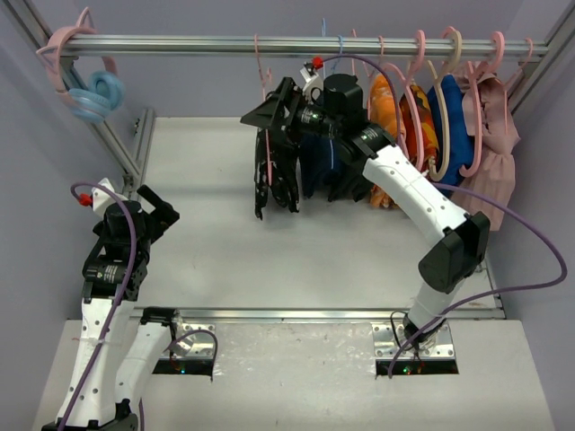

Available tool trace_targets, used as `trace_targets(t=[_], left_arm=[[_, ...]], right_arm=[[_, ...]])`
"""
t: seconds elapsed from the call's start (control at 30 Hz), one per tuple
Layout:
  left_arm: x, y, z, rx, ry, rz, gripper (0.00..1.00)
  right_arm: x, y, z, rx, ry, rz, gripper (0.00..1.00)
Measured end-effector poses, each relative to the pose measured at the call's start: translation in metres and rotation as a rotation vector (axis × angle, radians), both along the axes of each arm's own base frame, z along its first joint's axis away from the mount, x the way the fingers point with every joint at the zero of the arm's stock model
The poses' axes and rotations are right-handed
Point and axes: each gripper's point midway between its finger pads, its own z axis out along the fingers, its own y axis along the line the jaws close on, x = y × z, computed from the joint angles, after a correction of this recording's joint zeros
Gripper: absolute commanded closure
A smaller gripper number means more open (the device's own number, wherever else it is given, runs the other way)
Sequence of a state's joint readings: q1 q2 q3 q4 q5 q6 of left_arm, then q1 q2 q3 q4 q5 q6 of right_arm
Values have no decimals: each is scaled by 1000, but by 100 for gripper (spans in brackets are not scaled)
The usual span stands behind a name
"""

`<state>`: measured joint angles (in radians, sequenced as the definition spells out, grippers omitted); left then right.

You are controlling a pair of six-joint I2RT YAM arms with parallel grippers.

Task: Place the trousers on the hanger
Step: Place the hanger at the clothesline.

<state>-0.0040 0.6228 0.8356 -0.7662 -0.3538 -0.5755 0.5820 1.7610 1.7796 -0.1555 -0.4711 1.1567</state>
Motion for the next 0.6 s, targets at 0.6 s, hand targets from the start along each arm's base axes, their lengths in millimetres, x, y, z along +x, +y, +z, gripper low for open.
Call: trace_targets(t=[0.6], left_arm=[[10,-24,1,-6,-14,-175,0]], right_arm=[[-90,-48,-12,-247,-201,-21,1]])
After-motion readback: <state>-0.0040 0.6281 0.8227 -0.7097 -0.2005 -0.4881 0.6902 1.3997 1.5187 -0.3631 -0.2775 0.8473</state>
